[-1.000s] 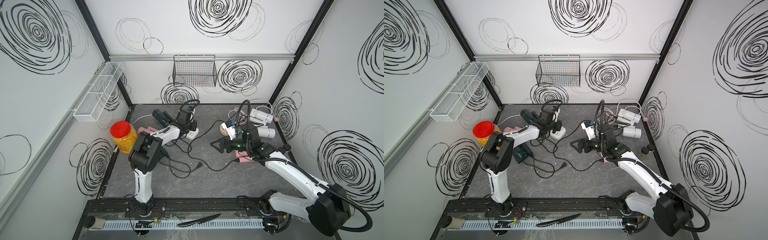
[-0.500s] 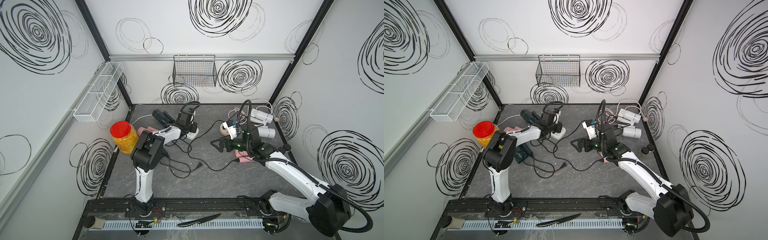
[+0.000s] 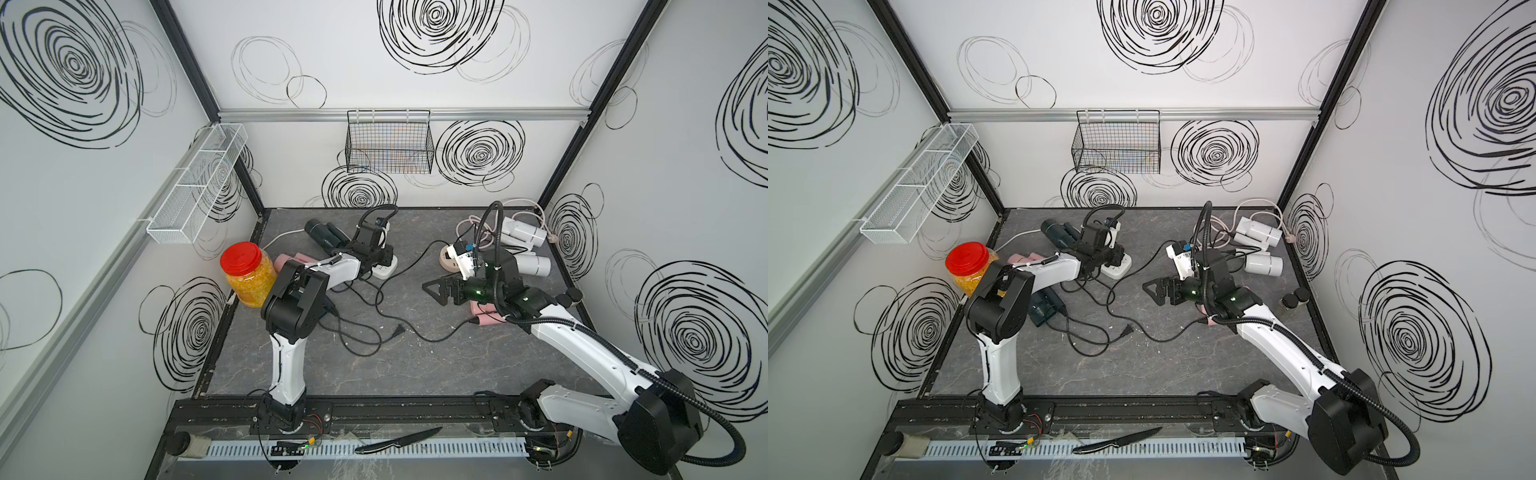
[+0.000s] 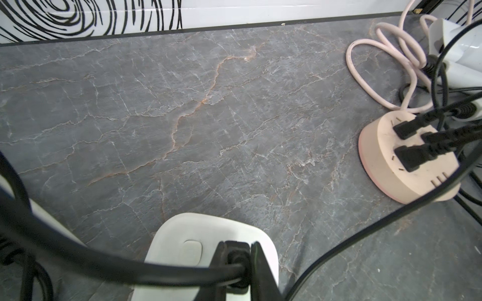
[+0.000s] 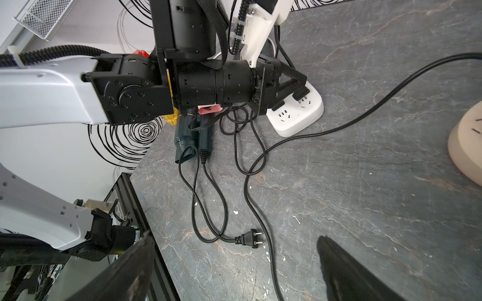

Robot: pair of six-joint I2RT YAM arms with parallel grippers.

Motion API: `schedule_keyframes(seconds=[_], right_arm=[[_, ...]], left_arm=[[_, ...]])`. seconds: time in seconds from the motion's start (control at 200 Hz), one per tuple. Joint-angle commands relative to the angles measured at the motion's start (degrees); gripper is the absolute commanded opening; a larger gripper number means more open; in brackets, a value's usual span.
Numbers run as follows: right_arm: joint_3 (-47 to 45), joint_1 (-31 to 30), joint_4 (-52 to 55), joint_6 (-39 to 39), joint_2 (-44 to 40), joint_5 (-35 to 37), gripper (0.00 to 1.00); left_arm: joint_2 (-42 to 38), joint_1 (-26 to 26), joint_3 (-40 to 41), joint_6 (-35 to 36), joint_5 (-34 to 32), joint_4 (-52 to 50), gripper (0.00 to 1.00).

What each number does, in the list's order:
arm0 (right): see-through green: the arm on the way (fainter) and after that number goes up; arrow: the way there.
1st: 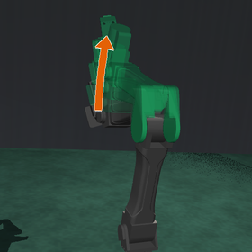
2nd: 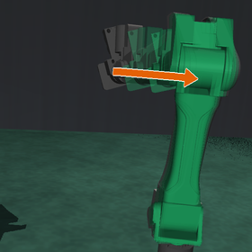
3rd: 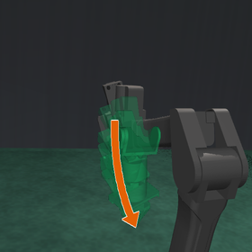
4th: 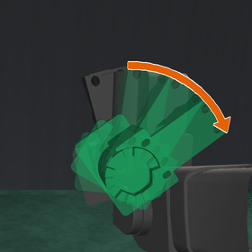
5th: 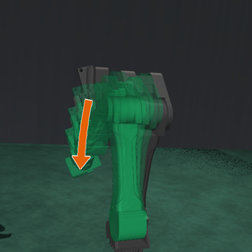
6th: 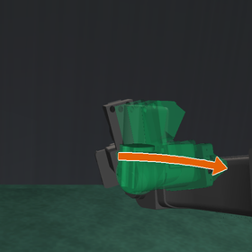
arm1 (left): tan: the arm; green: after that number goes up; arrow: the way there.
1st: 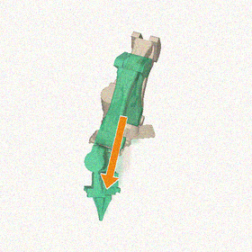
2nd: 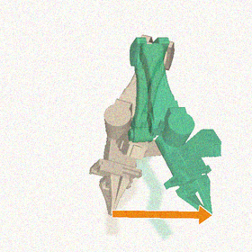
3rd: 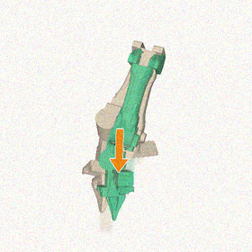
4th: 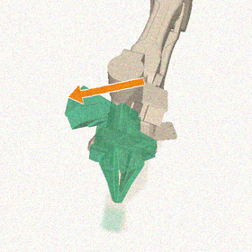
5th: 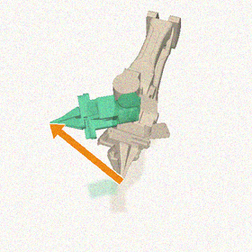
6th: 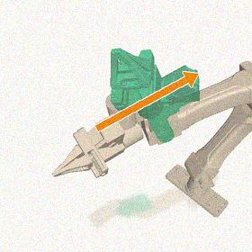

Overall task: Charge the blow dryers
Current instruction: Insert the plug into the socket.

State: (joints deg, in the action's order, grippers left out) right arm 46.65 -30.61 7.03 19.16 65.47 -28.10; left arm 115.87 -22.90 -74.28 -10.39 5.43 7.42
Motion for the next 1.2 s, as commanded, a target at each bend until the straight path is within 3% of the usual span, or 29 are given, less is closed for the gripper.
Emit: schedule_keyframes(seconds=[0.0,0.255,0.6,0.741,0.961,1.196], right_arm=[[-0.6,0.3,-0.47,0.18,-1.84,0.56,1.0],[-0.86,0.54,-1.05,0.54,-1.75,0.73,1.0],[-1.11,0.64,-1.77,1.31,-2.1,1.38,0.99],[-0.69,0.76,-1.23,1.32,-2.34,1.45,0.99],[-1.47,1.09,-1.39,1.61,-3.66,1.73,0.99],[-2.0,1.41,-2.36,2.11,-3.77,1.71,0.98]], left_arm=[[0.97,0.49,1.03,1.28,0.29,-0.07,0.06],[2.48,0.47,-0.46,4.12,1.1,-3.87,0.06],[2.43,-2.82,0.36,9.97,-6.05,-5.91,0.06],[2.66,-1.77,1.16,6.98,-3.07,-4.5,0.06],[1.49,3.1,5.15,-1.75,8.45,2.85,0.06],[0.5,-1.1,4.49,6.7,-2.96,-2.41,0.05]])
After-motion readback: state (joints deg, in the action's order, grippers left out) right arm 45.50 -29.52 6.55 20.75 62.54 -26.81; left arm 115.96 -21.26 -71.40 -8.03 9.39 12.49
